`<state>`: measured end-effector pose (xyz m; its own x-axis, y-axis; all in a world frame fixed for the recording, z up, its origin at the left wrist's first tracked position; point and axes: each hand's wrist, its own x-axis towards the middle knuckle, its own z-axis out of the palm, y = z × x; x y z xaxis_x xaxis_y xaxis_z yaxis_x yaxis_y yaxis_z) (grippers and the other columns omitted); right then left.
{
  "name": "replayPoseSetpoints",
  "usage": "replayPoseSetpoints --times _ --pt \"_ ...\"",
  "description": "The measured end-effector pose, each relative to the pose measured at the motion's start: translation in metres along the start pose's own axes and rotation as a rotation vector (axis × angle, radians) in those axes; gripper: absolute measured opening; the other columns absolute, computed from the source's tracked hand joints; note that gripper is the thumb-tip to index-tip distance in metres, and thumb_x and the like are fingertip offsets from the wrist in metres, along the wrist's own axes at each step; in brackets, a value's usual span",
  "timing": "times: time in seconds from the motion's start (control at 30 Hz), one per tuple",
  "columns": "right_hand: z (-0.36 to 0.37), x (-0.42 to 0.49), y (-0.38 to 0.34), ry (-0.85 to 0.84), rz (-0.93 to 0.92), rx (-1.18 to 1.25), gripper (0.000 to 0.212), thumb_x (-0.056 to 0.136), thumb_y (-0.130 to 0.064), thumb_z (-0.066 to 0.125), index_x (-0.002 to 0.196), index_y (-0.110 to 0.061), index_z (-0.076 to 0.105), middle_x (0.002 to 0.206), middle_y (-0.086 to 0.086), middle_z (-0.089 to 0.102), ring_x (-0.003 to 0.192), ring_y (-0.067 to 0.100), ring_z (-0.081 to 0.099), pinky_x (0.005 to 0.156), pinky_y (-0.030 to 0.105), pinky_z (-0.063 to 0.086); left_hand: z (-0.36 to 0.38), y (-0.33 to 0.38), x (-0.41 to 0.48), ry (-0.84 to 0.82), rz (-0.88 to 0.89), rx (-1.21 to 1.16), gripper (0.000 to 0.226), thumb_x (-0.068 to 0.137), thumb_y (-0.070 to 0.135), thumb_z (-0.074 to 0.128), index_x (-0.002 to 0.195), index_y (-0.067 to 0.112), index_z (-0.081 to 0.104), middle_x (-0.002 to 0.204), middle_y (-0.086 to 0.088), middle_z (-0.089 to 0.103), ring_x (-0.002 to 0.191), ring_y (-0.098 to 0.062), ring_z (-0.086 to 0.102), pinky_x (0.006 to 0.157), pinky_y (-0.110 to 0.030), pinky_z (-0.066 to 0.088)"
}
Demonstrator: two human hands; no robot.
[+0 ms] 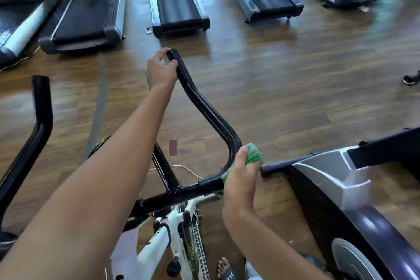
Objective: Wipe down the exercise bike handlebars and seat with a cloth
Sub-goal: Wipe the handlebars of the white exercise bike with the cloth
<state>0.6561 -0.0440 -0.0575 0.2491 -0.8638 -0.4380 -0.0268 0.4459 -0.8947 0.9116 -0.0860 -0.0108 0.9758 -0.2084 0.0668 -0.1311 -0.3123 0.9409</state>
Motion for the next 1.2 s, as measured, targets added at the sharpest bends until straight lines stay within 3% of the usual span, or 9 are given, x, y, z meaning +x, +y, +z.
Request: replayPoseSetpoints --times 0.1,0.17,0.27,0.43,0.57,0.7,0.83,0.97,1.2 --pt "0.004 -0.023 0.024 -0.032 0.015 -0.082 0.054 0.094 -0.06 0.045 0.135 -0.027 0.035 0.133 0.014 0.052 0.12 0.029 0.053 0.106 0.047 0.042 -0.002 0.007 0.003 -0.01 -0.032 0.01 0.04 0.089 0.007 0.063 0.126 0.024 0.065 0.089 0.007 0.055 0.087 -0.027 0.072 0.087 -0.038 0.057" --pt "0.003 -0.03 0.029 -0.06 0.055 -0.069 0.04 0.098 -0.054 0.042 0.131 -0.032 0.035 0.133 0.011 0.051 0.122 0.029 0.052 0.107 0.049 0.041 -0.004 0.007 0.005 -0.012 -0.031 0.035 0.041 0.087 0.008 0.064 0.124 0.025 0.066 0.089 0.006 0.058 0.085 -0.028 0.072 0.086 -0.038 0.057" --pt "-0.005 -0.003 0.007 -0.088 0.014 -0.109 0.008 0.104 -0.041 0.041 0.105 -0.033 0.042 0.119 0.009 0.056 0.108 0.026 0.057 0.098 0.043 0.046 -0.007 0.004 0.006 -0.012 -0.015 0.059 0.041 0.084 0.012 0.066 0.124 0.026 0.066 0.098 0.003 0.06 0.087 -0.028 0.071 0.086 -0.039 0.058" --pt "-0.012 0.052 -0.027 -0.434 -0.066 -0.376 0.009 0.105 -0.041 0.044 0.107 -0.034 0.047 0.105 0.004 0.059 0.094 0.021 0.062 0.081 0.035 0.051 -0.004 0.001 0.003 -0.011 0.007 0.02 0.036 0.085 0.01 0.064 0.117 0.027 0.068 0.082 0.011 0.062 0.066 -0.02 0.064 0.083 -0.039 0.058" --pt "0.001 0.083 -0.052 -0.67 0.018 -0.355 0.008 0.105 -0.03 0.048 0.108 -0.023 0.051 0.088 0.004 0.054 0.068 0.016 0.058 0.046 0.017 0.048 0.0 -0.005 0.0 0.015 0.044 0.008 0.039 0.09 0.012 0.063 0.125 0.028 0.065 0.085 0.007 0.067 0.068 -0.017 0.067 0.081 -0.039 0.059" --pt "0.029 0.124 -0.069 -0.766 -0.007 -0.385 0.013 0.105 -0.032 0.049 0.098 -0.022 0.054 0.082 0.004 0.057 0.069 0.016 0.056 0.058 0.023 0.049 0.007 -0.012 -0.001 0.055 0.096 0.067 0.033 0.09 0.02 0.057 0.119 0.034 0.062 0.074 0.008 0.063 0.072 -0.025 0.067 0.08 -0.045 0.058" --pt "0.07 0.173 -0.098 -0.759 0.045 -0.254 0.021 0.102 -0.036 0.054 0.098 -0.016 0.048 0.076 0.01 0.056 0.052 0.017 0.062 0.05 0.029 0.051 0.022 -0.018 -0.008 0.123 0.109 0.1 0.031 0.094 0.023 0.046 0.123 0.033 0.052 0.091 -0.005 0.061 0.083 -0.025 0.057 0.078 -0.039 0.047" --pt "0.12 0.218 -0.109 -0.844 0.011 -0.257 0.027 0.096 -0.043 0.061 0.092 -0.018 0.051 0.075 0.007 0.057 0.061 0.021 0.062 0.051 0.03 0.054 0.03 -0.014 -0.004 0.188 0.156 0.058 0.01 0.092 0.036 0.056 0.094 0.041 0.048 0.098 -0.011 0.06 0.078 -0.019 0.055 0.068 -0.032 0.04" --pt "0.198 0.286 -0.105 -1.052 0.136 -0.362 0.033 0.092 -0.028 0.071 0.116 -0.011 0.057 0.088 0.008 0.065 0.068 0.021 0.066 0.055 0.03 0.053 0.041 -0.007 0.011 0.302 0.07 -0.043 0.015 0.078 0.029 0.068 0.085 0.03 0.054 0.084 0.014 0.062 0.081 -0.009 0.062 0.078 -0.025 0.048"
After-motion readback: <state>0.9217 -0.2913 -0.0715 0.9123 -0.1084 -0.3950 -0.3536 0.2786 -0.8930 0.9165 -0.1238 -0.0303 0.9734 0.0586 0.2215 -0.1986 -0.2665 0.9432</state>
